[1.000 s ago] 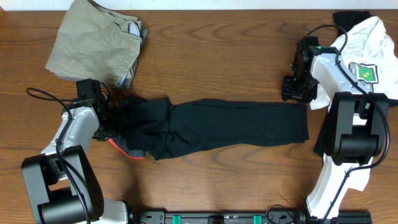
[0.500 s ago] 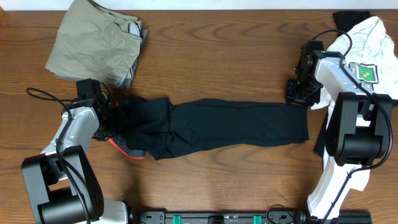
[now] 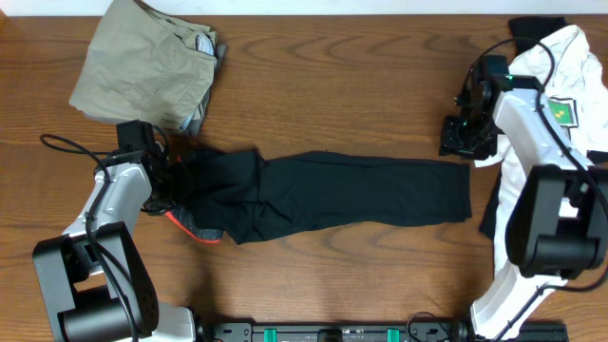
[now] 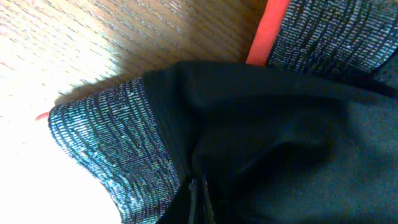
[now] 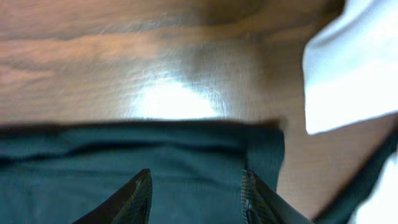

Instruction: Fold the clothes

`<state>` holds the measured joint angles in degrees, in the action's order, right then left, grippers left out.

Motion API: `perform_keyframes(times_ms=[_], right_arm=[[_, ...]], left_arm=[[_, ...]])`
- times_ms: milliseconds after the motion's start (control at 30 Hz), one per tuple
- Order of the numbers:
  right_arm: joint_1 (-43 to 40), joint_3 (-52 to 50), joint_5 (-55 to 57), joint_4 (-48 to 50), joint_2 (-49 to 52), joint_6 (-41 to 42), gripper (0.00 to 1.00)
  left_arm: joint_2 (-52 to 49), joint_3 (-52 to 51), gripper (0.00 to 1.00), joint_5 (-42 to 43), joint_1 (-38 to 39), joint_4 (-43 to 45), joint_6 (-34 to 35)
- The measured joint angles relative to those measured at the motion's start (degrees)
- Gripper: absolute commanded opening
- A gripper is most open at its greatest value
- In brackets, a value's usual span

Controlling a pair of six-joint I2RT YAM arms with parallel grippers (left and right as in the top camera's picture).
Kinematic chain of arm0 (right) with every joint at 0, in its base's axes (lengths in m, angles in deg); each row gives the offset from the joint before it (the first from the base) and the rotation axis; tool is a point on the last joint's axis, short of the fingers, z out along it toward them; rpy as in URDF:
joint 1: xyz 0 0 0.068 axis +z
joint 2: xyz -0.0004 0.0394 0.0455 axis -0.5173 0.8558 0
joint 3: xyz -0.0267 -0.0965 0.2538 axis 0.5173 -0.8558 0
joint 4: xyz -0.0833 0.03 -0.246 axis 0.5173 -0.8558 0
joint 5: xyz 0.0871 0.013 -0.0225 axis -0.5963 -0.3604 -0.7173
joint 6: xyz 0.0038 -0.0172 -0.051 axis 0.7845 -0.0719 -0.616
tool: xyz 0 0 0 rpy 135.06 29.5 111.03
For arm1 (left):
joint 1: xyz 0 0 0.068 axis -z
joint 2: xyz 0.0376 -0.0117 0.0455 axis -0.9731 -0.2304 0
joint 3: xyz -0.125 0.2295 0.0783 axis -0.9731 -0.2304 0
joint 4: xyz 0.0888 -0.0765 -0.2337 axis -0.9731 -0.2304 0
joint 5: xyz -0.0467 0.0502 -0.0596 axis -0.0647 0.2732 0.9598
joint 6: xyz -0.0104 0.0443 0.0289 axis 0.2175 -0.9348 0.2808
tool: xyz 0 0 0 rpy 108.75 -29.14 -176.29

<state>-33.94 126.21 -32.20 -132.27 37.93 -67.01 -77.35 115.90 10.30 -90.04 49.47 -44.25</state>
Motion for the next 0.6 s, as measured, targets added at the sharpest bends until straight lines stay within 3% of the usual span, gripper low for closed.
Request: perform_keyframes(times_ms=[600], right_arm=[[-1.4, -8.0, -0.2, 8.9, -0.3, -1.1, 0.44]], left_arm=[[0.0, 0.0, 0.06, 0.0, 0.0, -0.2, 0.0]])
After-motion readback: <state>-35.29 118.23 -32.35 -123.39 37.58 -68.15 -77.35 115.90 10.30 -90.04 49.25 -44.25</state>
